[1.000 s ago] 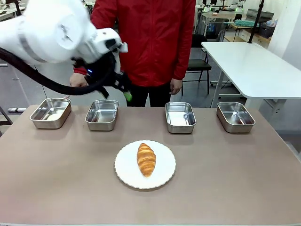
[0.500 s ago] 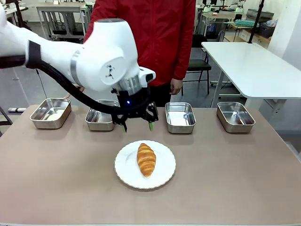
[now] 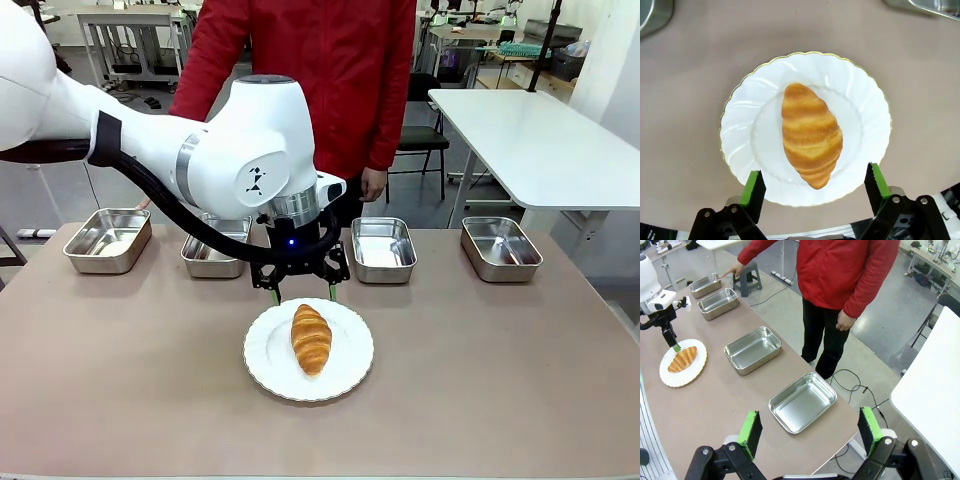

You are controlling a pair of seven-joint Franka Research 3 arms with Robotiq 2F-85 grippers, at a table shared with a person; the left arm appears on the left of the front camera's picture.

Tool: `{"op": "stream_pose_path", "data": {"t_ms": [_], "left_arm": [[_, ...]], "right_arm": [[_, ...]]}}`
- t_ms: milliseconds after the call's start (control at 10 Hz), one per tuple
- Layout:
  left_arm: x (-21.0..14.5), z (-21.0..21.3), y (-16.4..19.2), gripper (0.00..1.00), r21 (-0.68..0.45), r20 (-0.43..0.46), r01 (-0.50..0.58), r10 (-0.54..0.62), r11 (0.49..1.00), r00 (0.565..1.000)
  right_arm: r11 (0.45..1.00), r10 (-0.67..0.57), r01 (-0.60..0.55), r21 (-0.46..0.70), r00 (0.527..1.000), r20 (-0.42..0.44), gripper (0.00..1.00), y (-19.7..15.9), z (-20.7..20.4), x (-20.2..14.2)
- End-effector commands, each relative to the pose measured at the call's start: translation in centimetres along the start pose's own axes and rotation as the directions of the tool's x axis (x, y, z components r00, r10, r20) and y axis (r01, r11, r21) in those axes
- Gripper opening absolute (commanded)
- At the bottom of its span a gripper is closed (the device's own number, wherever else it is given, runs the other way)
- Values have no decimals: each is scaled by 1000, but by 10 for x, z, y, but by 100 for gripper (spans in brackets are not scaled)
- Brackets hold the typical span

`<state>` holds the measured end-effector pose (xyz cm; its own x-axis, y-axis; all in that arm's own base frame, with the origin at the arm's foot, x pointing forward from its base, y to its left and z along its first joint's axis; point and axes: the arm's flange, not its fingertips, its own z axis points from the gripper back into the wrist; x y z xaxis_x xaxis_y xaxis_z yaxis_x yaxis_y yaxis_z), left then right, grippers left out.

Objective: Place the bread in the container.
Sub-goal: Place the Butter Roll into the Airtight Container indicated by the human.

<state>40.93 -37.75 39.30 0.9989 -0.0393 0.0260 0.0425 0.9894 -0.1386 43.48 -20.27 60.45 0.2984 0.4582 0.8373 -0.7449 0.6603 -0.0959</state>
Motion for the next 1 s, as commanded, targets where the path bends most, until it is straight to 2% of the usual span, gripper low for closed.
{"op": "stream_pose_path", "data": {"t_ms": [0,100,500,700,900], "left_arm": [[-2,8,-3,100,-27,36,2,-1,1000,999],[0,0,0,100,0,0,0,0,1000,1000],[-23,-36,-1,100,54,77,-60,56,997,995],[-27,-53,-6,100,18,44,-15,14,1000,999],[-30,-62,-14,100,58,59,-13,9,998,998]], "right_arm": [[1000,3,-3,2,1000,2,100,1,0,1],[1000,3,-3,2,1000,2,100,1,0,1],[1000,3,-3,2,1000,2,100,1,0,1],[1000,3,-3,2,1000,2,100,1,0,1],[1000,3,-3,2,1000,2,100,1,0,1]]}}
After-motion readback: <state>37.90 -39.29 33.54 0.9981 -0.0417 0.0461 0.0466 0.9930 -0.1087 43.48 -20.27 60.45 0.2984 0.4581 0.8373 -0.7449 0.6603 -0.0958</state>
